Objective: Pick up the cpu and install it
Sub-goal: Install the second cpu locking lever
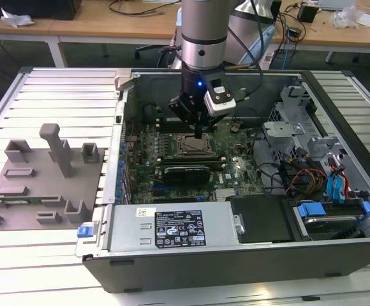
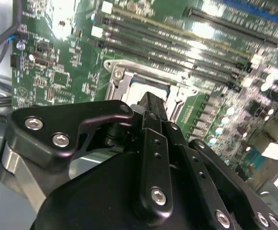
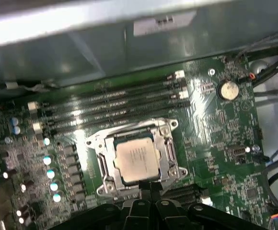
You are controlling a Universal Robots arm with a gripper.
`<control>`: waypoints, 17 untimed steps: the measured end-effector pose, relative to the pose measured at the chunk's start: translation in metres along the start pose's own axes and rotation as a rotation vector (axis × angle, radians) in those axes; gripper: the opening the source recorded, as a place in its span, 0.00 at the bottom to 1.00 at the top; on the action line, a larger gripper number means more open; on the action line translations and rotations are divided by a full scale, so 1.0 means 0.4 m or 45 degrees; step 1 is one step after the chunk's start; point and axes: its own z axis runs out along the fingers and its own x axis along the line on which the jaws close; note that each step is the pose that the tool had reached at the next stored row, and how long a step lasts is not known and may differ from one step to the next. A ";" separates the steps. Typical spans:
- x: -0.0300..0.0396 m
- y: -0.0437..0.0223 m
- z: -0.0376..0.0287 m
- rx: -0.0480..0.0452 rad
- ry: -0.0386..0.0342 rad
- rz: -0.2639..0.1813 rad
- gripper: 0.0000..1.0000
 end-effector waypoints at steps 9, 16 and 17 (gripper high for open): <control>-0.013 -0.073 0.005 -0.001 -0.0009 -0.017 0.11; -0.023 -0.122 0.008 -0.002 -0.0017 -0.032 0.11; -0.023 -0.124 0.009 -0.003 -0.0020 -0.038 0.11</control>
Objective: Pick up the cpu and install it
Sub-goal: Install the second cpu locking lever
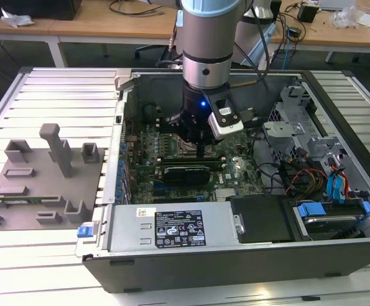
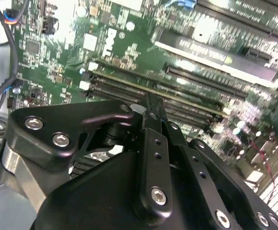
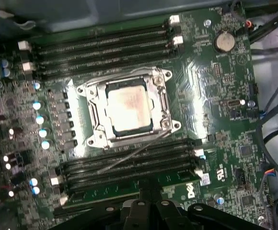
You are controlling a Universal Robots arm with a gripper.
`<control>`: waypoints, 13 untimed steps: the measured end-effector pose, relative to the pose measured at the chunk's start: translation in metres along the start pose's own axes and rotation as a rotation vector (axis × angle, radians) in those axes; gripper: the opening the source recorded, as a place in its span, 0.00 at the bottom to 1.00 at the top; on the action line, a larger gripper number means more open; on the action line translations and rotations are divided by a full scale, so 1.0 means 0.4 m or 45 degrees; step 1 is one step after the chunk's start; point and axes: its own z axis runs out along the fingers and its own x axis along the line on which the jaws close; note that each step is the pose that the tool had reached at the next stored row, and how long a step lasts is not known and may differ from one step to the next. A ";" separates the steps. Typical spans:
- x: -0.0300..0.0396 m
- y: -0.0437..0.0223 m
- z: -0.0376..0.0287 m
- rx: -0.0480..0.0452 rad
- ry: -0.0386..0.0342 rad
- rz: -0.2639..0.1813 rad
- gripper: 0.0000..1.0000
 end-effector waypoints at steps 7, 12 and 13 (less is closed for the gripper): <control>0.000 0.000 0.001 -0.046 0.0027 -0.083 0.11; 0.000 0.000 0.002 -0.104 0.0098 -0.127 0.11; 0.000 0.001 0.003 -0.111 0.0106 -0.133 0.11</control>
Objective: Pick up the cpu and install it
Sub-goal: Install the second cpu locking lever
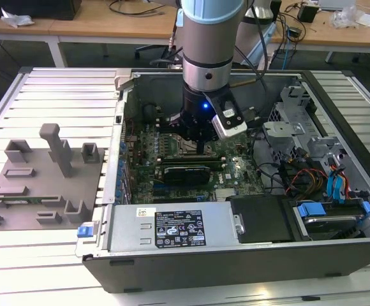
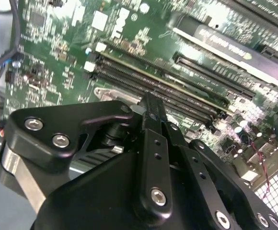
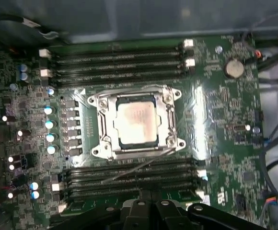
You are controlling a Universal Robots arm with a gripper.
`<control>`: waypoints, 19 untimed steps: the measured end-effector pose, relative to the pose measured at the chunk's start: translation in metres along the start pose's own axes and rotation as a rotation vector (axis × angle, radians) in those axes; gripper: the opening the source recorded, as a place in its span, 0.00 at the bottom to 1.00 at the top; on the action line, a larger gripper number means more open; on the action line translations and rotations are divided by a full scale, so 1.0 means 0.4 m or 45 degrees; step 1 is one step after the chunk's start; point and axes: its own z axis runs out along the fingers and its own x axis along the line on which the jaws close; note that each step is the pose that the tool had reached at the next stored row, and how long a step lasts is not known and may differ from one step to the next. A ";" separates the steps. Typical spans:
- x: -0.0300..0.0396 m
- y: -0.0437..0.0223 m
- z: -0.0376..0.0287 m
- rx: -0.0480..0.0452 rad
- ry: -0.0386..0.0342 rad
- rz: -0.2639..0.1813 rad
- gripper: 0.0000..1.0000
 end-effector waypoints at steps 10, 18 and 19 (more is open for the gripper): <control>0.024 0.026 0.030 -0.015 0.0000 -0.038 0.11; 0.045 0.029 0.049 -0.016 0.0009 -0.060 0.11; 0.047 0.028 0.050 -0.016 0.0011 -0.062 0.11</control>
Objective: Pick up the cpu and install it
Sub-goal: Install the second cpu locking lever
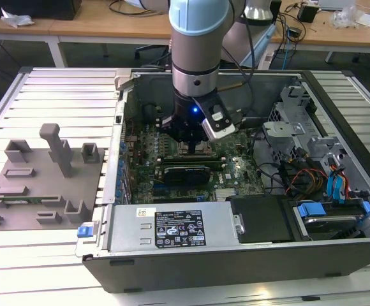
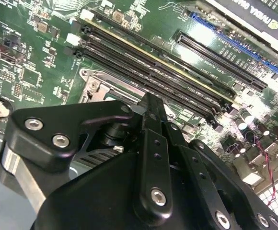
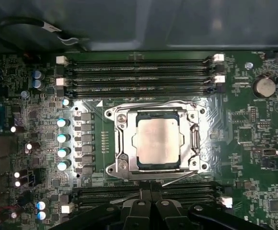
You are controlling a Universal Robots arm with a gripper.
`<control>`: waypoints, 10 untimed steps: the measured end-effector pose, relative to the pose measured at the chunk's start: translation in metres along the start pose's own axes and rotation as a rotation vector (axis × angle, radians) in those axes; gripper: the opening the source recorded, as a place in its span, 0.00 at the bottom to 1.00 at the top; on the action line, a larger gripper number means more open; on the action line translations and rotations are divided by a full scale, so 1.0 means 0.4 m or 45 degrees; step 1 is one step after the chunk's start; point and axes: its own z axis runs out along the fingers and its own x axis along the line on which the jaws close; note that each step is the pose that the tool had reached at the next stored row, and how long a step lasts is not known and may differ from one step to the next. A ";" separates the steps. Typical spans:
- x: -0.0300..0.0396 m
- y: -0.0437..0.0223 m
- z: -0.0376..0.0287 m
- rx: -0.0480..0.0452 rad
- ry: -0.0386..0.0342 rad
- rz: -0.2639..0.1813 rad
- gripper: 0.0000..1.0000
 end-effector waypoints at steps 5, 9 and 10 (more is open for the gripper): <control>0.007 -0.001 0.012 -0.003 0.0028 -0.074 0.11; 0.019 -0.001 0.018 -0.002 0.0038 -0.096 0.11; 0.028 -0.001 0.020 -0.002 0.0039 -0.096 0.11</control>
